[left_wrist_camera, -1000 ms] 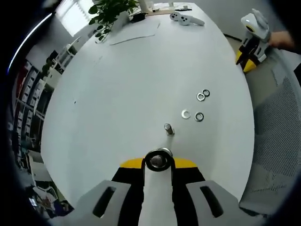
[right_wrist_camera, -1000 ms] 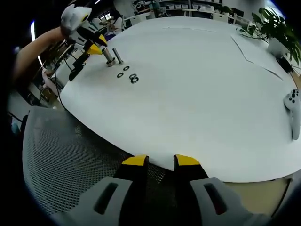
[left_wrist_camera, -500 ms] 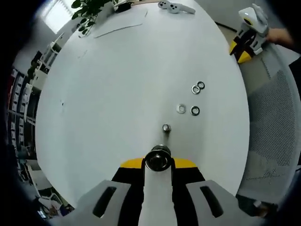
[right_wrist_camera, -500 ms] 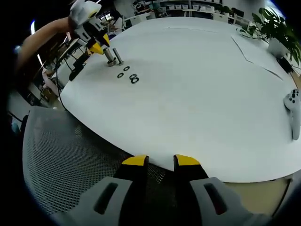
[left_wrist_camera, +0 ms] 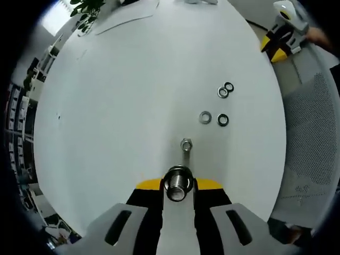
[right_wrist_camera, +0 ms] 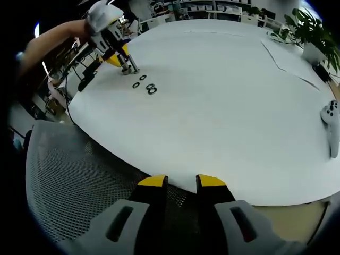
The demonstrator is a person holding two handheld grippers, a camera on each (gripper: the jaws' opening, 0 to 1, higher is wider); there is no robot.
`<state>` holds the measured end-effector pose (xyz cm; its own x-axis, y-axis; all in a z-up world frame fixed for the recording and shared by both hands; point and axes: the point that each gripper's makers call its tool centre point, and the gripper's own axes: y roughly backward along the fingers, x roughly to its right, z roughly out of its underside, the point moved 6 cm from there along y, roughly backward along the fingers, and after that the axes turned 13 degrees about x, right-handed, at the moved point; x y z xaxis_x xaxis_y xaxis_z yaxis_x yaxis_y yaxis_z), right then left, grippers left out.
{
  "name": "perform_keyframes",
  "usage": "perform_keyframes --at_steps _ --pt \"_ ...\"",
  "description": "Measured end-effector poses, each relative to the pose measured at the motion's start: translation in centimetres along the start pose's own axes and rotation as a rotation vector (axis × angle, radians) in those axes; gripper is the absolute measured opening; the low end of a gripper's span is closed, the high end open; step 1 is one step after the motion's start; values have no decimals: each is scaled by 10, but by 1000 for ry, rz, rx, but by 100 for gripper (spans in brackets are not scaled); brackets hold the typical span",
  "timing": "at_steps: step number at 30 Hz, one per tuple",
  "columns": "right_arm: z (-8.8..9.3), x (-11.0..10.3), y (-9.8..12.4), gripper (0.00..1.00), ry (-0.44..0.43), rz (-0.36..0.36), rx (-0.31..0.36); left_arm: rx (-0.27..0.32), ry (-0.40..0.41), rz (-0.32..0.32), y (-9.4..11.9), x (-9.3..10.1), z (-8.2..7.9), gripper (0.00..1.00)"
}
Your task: Place the washer onto the threaded stud by aligning its center hole with the stud, sliding it down to the base, and recovering from edge contact or off-axis alignment until the washer reaches the visible bottom stop.
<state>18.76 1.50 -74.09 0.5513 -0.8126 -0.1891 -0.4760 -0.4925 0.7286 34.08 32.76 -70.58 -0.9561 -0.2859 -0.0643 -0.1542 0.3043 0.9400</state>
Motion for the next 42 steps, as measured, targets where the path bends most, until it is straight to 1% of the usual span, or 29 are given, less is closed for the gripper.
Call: perform_keyframes --at_steps 3,11,13,14,15,16,19,21,23,26,29,32,33,35,37,38,40,42 --pt "0 0 0 24 0 0 0 -5 5 1 -6 0 2 19" --pt "0 0 0 24 0 -1 2 -13 7 -4 -11 2 3 19" --pt "0 0 0 24 0 -1 3 -24 38 -9 -12 3 5 19" --pt "0 0 0 24 0 -1 3 -15 47 -2 -14 3 4 20" --pt "0 0 0 24 -1 -1 4 -19 75 -10 -14 3 5 20" --pt "0 0 0 24 0 -1 4 -18 85 -18 -14 2 6 20" --pt "0 0 0 24 2 -3 3 -9 69 -29 -11 3 7 21" --pt "0 0 0 24 4 -4 2 -6 72 -34 -7 4 8 21" --pt "0 0 0 24 5 -6 2 19 64 -59 -1 3 7 23" --pt "0 -1 0 24 8 -9 0 45 87 -76 10 5 6 24" --pt "0 -1 0 24 11 -11 -1 92 95 -119 25 7 5 27" --pt "0 -1 0 24 15 -14 -3 120 132 -154 39 13 2 29" --pt "0 -2 0 24 15 -16 -3 152 129 -173 46 16 -1 29" --pt "0 -2 0 24 16 -16 -4 175 129 -184 56 21 -3 29" --pt "0 -2 0 24 20 -18 -6 210 141 -208 68 28 -4 30" --pt "0 -2 0 24 20 -19 -7 219 147 -210 72 32 -4 31" --pt "0 -3 0 24 25 -21 -8 241 187 -211 81 41 -2 33" --pt "0 -3 0 24 28 -23 -9 264 204 -220 91 48 1 33"
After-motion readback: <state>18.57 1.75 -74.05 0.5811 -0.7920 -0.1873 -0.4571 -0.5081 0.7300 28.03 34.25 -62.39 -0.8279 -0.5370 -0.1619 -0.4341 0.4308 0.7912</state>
